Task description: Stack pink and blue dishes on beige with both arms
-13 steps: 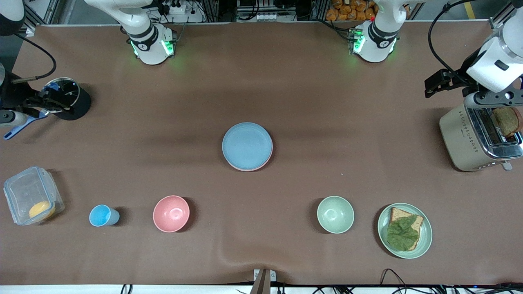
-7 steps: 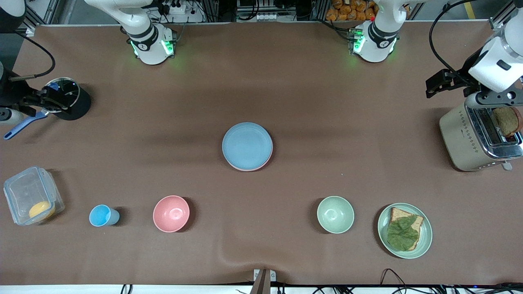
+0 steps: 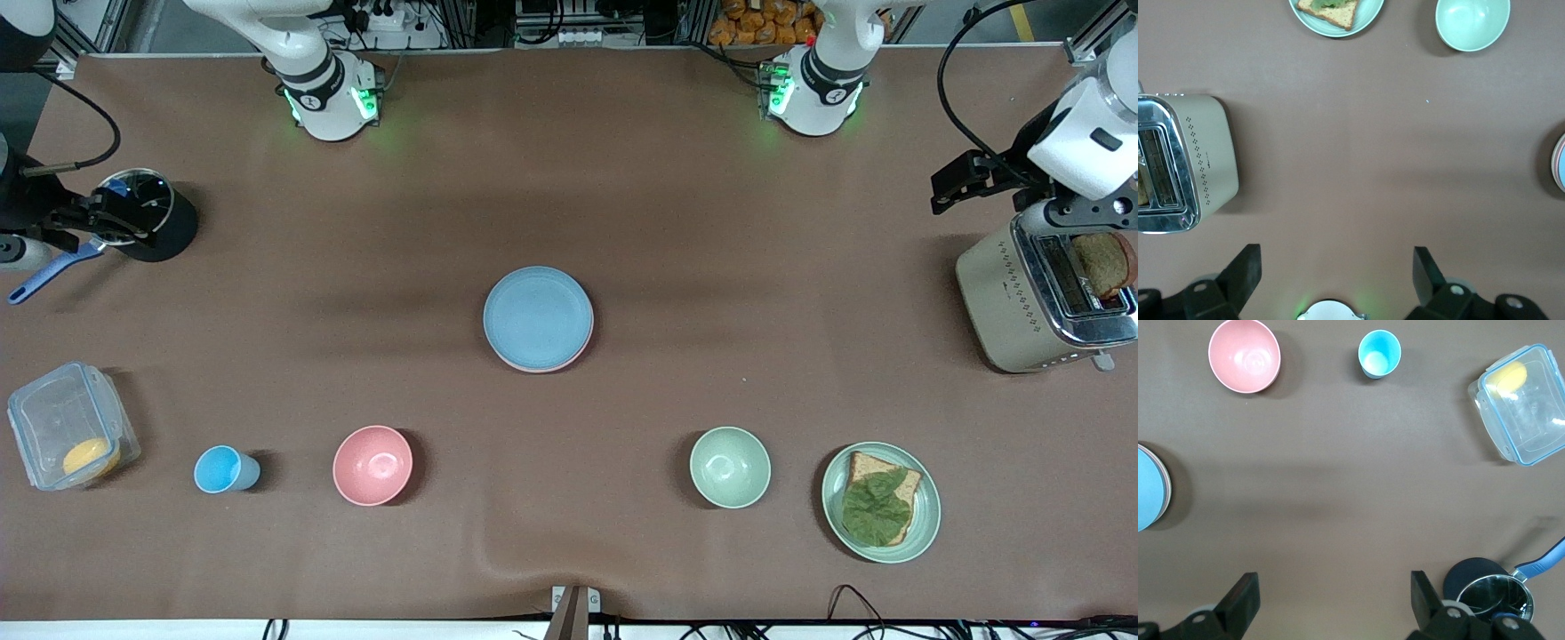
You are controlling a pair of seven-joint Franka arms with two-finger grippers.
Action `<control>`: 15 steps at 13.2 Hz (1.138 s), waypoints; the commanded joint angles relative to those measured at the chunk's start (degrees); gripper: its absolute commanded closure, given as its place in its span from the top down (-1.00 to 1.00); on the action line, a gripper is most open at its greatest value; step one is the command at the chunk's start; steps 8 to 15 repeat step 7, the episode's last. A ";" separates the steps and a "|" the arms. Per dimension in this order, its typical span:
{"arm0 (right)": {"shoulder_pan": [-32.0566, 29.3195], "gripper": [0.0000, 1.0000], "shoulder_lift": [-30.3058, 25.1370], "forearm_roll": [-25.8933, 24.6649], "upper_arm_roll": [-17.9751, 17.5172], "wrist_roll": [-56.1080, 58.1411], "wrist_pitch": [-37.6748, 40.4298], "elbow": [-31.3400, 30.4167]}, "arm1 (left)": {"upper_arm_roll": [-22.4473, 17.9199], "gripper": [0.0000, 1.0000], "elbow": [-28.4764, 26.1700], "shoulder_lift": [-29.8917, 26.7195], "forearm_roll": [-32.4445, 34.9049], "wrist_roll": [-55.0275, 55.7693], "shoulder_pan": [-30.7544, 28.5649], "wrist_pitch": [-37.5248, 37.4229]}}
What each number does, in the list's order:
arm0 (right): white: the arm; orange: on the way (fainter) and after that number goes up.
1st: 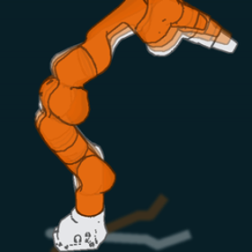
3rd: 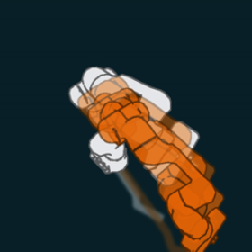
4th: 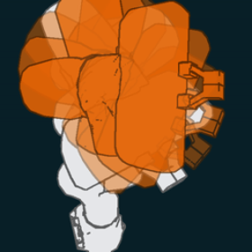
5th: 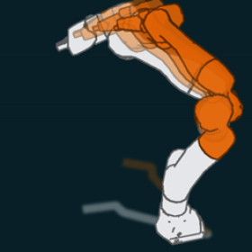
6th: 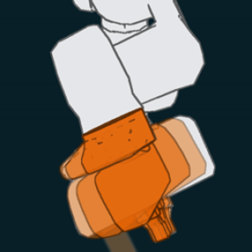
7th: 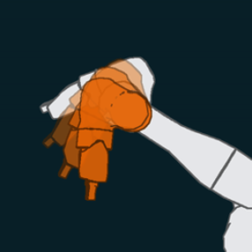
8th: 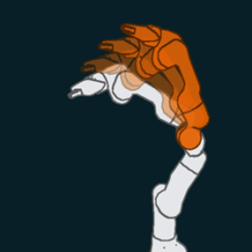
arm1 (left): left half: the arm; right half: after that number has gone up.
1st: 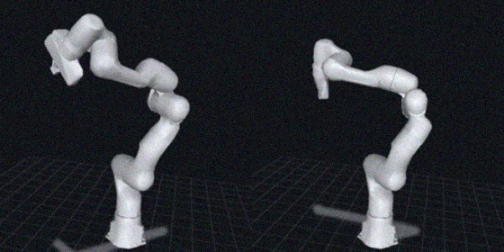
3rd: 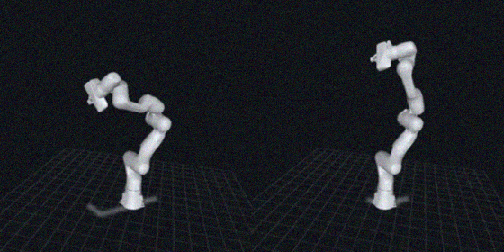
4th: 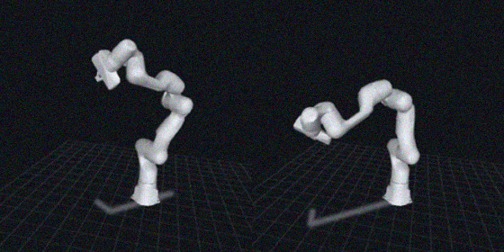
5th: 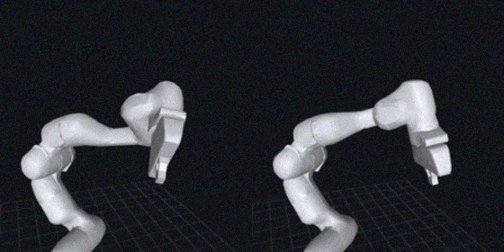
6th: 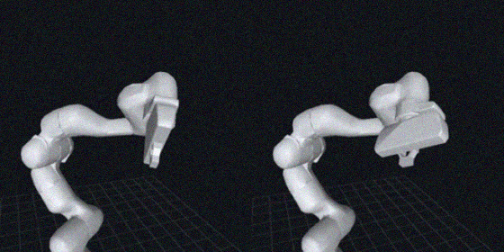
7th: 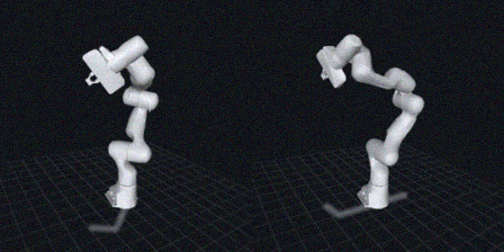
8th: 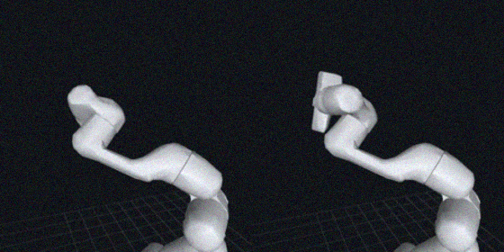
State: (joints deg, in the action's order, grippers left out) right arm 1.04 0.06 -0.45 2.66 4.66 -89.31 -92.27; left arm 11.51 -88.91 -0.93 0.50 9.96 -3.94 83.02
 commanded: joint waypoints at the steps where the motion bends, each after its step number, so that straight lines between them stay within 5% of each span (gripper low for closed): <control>1: 0.01 1.00 -1.55 -1.13 -0.37 -1.23 0.62 -0.28 | -0.43 1.00 1.46 0.40 0.29 2.78 -0.45 -2.42; 15: 0.10 1.00 -1.55 -0.86 -0.46 -1.23 0.97 -0.28 | -1.32 1.00 2.78 0.58 0.64 3.92 -0.37 -2.51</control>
